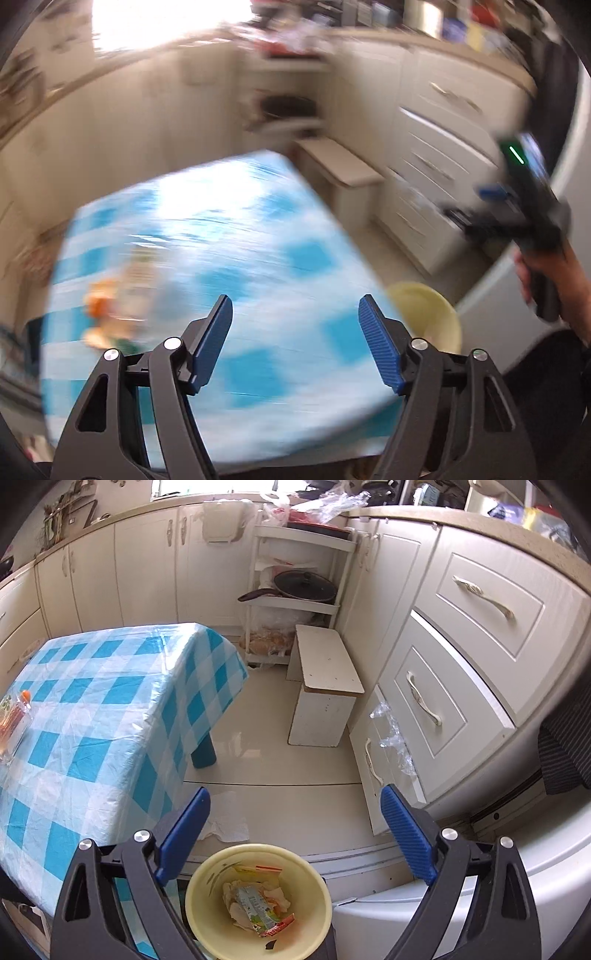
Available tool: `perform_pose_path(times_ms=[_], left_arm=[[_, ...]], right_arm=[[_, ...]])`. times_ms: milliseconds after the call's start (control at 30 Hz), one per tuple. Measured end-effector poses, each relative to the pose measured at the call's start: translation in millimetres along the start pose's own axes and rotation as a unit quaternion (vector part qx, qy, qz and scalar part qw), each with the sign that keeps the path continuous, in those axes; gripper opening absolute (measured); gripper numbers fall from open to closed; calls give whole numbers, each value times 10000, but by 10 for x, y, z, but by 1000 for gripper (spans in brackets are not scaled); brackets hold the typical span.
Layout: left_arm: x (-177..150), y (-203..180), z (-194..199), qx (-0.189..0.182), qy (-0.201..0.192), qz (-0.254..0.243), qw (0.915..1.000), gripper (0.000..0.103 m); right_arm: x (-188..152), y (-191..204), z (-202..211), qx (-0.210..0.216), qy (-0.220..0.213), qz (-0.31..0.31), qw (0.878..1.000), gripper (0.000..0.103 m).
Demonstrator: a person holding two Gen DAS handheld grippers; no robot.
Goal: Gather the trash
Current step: 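Move both tools back over the peels and bottle on the table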
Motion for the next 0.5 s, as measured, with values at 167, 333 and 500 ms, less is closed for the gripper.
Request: perform_pose_path(times_ms=[167, 333, 500], left_arm=[[443, 1451, -23, 1071, 78, 1127, 9878, 73], [412, 2284, -394, 1302, 753, 2255, 9626, 73], [457, 2475, -544, 1320, 814, 2605, 9529, 73]], right_arm=[[275, 465, 101, 859, -130, 165, 9961, 91], [659, 1441, 300, 2021, -308, 867, 9750, 91], [937, 2439, 472, 2974, -330, 1158, 9471, 91]])
Point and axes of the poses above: each gripper's, at about its wrist camera, not at the fingertips, and z roughly against the way its jaws point, y to its left, x to its top, the point moved 2 cm from there along -z, roughly the way its jaws point, and after that the axes turned 14 degrees about z, right-handed, at the moved point
